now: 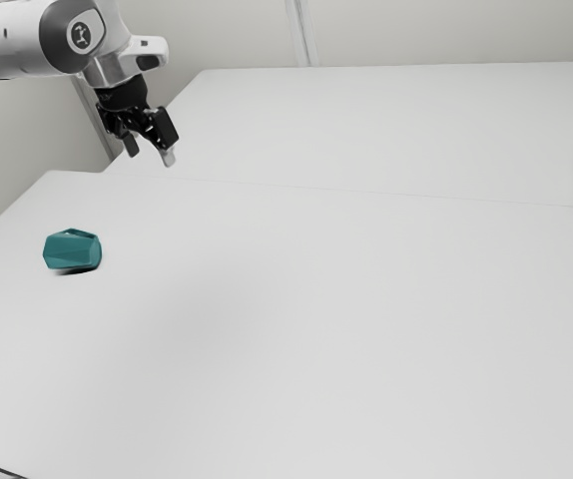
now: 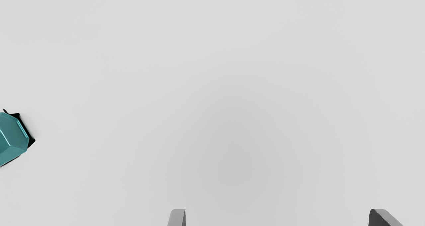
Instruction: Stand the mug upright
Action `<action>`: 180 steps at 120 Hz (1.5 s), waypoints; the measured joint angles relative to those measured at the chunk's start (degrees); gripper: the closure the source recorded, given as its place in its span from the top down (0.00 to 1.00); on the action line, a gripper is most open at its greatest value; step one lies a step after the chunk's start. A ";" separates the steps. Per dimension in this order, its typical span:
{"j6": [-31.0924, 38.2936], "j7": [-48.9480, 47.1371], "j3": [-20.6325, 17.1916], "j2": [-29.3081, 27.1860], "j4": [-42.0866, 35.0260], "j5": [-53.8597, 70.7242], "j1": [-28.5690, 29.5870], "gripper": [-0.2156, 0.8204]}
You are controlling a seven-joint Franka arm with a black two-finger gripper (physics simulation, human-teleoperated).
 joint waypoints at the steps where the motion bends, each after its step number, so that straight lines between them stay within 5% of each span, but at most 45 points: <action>1: 0.03 0.00 -0.01 0.00 0.00 0.00 0.00 0.79; 36: 0.61 -0.09 -0.68 0.00 -0.06 -0.13 -0.05 0.79; 54: 0.50 1.09 1.91 -0.01 0.53 -4.99 1.48 0.79; 83: -5.45 8.60 3.81 2.42 4.08 -18.49 20.61 0.79; 115: -13.82 18.96 2.03 18.87 21.48 -25.45 36.37 0.79; 135: -15.80 24.80 -6.97 29.89 31.01 -27.13 47.48 0.79; 150: -14.51 28.92 -11.62 34.50 32.92 -27.50 52.84 0.79; 180: -10.65 35.15 -13.20 42.18 33.76 -28.96 57.77 0.79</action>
